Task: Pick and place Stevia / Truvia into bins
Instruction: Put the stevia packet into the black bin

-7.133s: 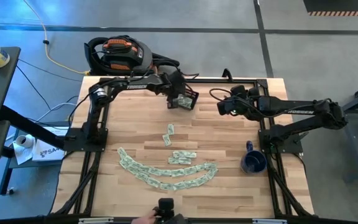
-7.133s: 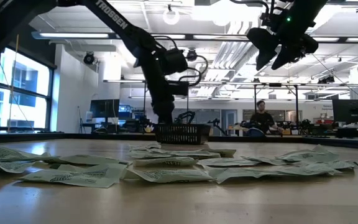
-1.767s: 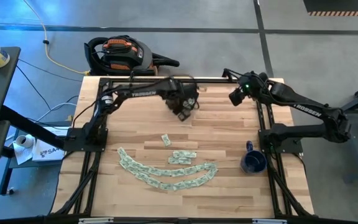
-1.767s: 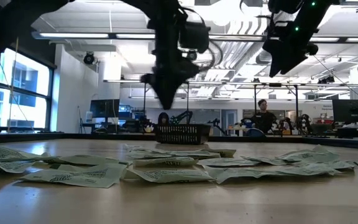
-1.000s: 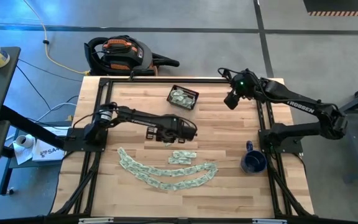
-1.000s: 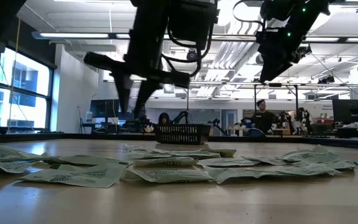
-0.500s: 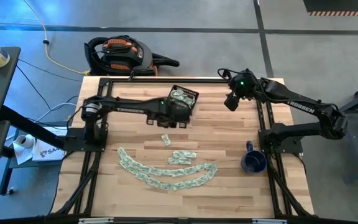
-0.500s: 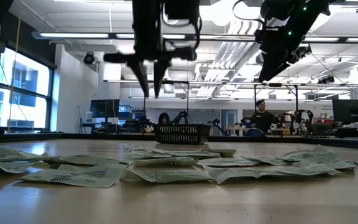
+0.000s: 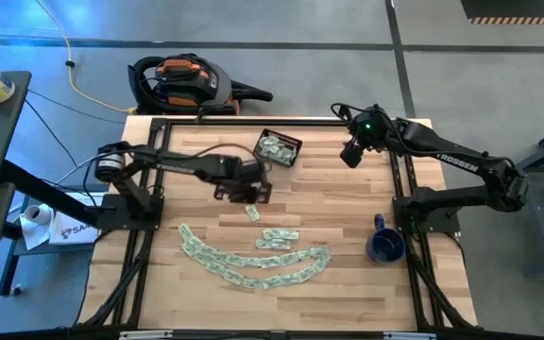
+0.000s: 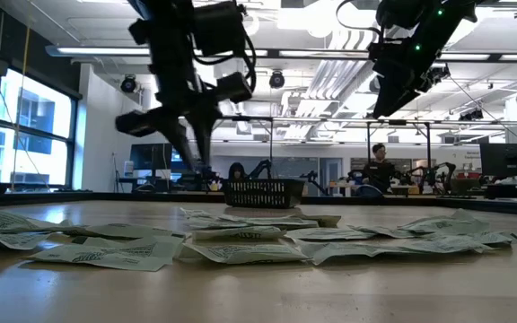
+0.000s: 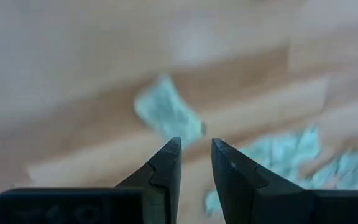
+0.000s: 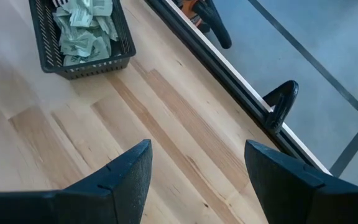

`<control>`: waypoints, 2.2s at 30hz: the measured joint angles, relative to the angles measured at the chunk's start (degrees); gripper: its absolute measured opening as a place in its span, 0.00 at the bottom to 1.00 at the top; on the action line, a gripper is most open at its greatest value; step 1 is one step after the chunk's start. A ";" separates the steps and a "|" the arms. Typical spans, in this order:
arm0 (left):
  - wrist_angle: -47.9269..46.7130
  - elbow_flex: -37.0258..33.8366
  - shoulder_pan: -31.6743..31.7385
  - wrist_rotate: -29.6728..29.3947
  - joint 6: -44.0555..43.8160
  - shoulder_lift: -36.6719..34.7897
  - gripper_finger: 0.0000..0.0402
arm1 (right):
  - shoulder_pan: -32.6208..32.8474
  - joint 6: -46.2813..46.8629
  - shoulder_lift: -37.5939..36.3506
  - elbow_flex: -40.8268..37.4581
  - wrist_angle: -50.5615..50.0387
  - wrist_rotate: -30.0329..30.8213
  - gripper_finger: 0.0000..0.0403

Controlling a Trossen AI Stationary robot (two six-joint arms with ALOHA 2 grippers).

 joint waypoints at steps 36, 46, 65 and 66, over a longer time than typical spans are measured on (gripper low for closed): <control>3.76 -0.61 -4.38 -6.30 -7.55 11.97 0.55 | 0.02 5.85 0.54 -0.04 1.12 1.95 0.61; 6.59 -0.71 -1.09 -16.55 1.97 12.51 0.26 | 0.00 6.71 0.59 -0.04 0.91 3.59 0.61; 7.64 20.17 13.19 -23.15 39.52 8.58 0.05 | 0.02 11.06 -1.40 -0.04 0.41 9.28 0.61; 8.62 21.18 15.10 -21.14 40.88 9.27 0.05 | 0.00 11.66 -1.80 -0.04 0.27 9.96 0.61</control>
